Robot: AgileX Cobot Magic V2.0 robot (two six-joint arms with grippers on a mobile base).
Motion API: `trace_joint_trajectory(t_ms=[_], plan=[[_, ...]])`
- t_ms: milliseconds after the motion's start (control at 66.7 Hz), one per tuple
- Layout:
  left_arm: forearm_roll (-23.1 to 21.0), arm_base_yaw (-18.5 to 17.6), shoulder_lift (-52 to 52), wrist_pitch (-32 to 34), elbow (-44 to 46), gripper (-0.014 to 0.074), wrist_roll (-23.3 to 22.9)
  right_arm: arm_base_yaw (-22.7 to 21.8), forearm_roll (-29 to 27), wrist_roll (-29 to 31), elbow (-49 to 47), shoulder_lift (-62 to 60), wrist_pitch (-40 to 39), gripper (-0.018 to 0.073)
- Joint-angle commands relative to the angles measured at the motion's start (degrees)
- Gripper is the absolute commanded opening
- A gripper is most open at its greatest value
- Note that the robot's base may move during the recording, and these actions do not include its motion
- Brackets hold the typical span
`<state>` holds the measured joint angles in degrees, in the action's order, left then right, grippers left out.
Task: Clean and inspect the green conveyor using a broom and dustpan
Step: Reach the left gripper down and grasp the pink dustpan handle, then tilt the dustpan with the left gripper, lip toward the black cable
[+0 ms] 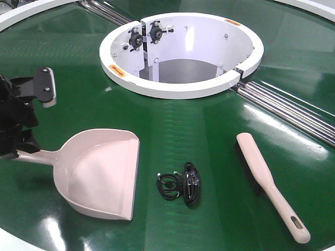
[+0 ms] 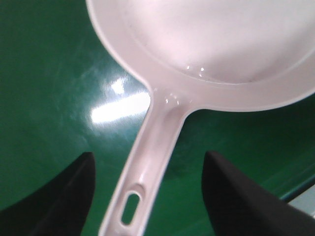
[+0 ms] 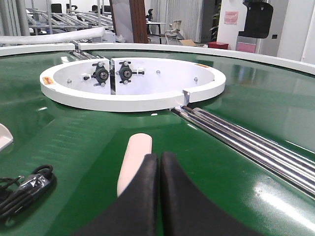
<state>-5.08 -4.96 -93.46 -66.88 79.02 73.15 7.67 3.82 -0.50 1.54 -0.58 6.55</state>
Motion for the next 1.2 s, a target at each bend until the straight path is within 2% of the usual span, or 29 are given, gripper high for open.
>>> trace_joint_trajectory(t_ms=[0,90,285,510,1184], plan=[[-0.9,-1.5,1.8,2.5,1.6,0.0449,6.8,0.0,0.5,0.5,1.2,-1.0,-4.2,-0.001],[-0.7,-2.9,1.2,3.4,1.6,0.0449,10.3,0.0,0.5,0.5,1.2,-1.0,-4.2,-0.001],[3.5,-3.4,-1.2,1.1,1.6,0.0449,8.7,0.0,0.5,0.5,1.2,-1.0,-4.2,-0.001],[3.1,-3.4,-2.6,0.8,1.6,0.0449,10.7,0.0,0.5,0.5,1.2,-1.0,-4.2,-0.001],[3.6,-3.4,-9.1,0.6,1.6,0.0449,10.0,0.0,0.5,0.5,1.2,-1.0,-4.2,-0.001]])
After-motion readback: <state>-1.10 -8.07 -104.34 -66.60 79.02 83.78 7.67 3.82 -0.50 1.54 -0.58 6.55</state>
